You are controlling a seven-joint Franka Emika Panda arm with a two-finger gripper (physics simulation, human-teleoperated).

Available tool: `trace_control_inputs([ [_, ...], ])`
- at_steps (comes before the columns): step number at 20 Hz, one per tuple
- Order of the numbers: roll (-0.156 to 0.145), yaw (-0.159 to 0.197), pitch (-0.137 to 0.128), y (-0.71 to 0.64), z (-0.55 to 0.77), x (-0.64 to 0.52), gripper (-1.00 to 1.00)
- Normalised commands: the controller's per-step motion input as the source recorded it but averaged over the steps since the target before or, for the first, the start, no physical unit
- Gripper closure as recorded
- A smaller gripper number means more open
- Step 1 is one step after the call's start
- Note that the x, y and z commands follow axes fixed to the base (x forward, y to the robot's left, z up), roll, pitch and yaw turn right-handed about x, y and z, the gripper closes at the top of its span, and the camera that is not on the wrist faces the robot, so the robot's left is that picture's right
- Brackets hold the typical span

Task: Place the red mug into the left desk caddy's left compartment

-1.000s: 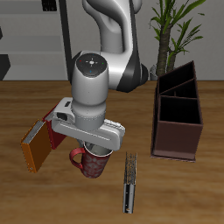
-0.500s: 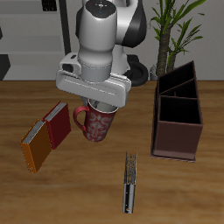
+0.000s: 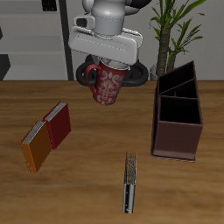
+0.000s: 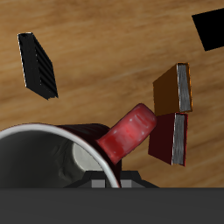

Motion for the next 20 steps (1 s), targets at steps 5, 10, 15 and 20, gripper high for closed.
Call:
trace_control_inputs([
  [5,0.054,-0.009,-0.033,0.47,0.34,-0.67,1.00],
  [10,0.006,0.096,-0.081,0.62,0.19,-0.66,1.00],
  [15,0.026,0.015,-0.023,0.54,0.04,-0.48,1.00],
  [20,0.092,0.061,-0.049,0.63,0.03,-0.62,1.00],
])
